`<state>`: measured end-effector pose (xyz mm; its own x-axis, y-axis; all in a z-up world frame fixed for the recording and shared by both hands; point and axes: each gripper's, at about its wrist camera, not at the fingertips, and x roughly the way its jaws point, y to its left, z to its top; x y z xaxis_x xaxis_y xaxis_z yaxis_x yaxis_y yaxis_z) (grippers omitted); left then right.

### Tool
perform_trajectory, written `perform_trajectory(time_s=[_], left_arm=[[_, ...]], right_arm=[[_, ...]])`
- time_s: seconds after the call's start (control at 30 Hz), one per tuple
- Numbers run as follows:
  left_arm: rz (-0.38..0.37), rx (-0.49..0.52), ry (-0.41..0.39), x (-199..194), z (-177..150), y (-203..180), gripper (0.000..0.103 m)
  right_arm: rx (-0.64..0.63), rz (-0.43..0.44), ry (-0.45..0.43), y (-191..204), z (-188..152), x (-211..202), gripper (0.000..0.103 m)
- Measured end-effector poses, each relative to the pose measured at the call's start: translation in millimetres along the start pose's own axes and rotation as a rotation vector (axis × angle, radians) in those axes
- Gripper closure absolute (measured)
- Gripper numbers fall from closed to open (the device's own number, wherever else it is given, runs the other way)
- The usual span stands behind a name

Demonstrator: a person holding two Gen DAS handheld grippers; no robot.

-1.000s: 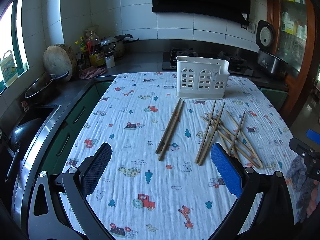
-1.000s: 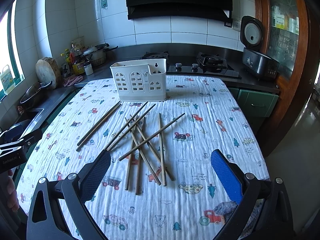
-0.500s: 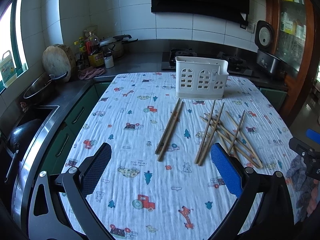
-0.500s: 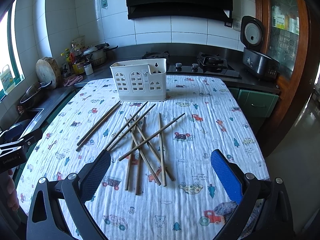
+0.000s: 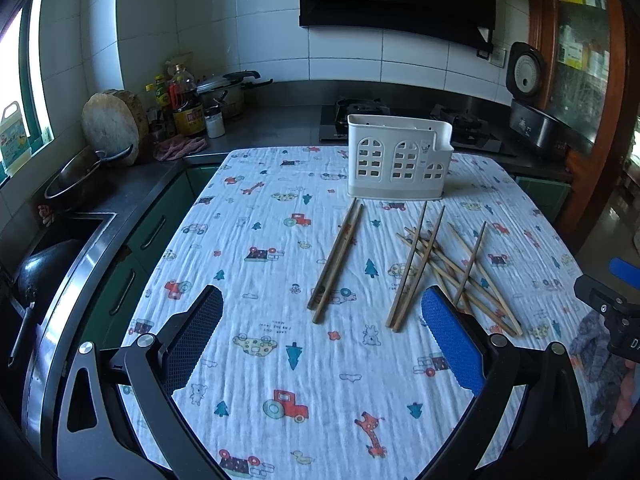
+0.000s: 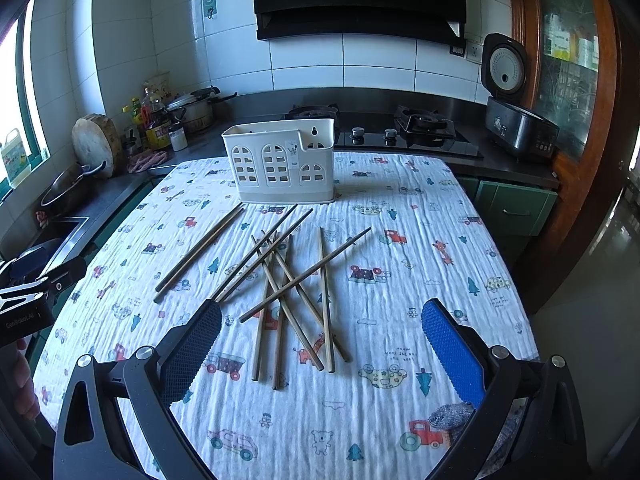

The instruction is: Organize utensils

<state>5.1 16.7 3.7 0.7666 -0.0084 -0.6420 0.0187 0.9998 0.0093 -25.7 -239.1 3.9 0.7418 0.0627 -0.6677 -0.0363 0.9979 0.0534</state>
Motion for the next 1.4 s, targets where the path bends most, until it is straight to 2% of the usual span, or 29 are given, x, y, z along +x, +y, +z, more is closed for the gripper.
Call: perform_trajectory(time_s=[0.97, 1.4], left_arm=[[-0.03, -0.022, 0.034, 14.7, 1.4, 16.5, 0.005], [-0.063, -0.032, 0.041, 33.3, 4.6, 25.5, 0.005]], right_arm=[[0.008, 0.003, 0.012, 8.1, 0.9, 12.4, 0.006], [0.025, 0.001, 0.034, 5.6, 2.9, 35.7, 0.006]])
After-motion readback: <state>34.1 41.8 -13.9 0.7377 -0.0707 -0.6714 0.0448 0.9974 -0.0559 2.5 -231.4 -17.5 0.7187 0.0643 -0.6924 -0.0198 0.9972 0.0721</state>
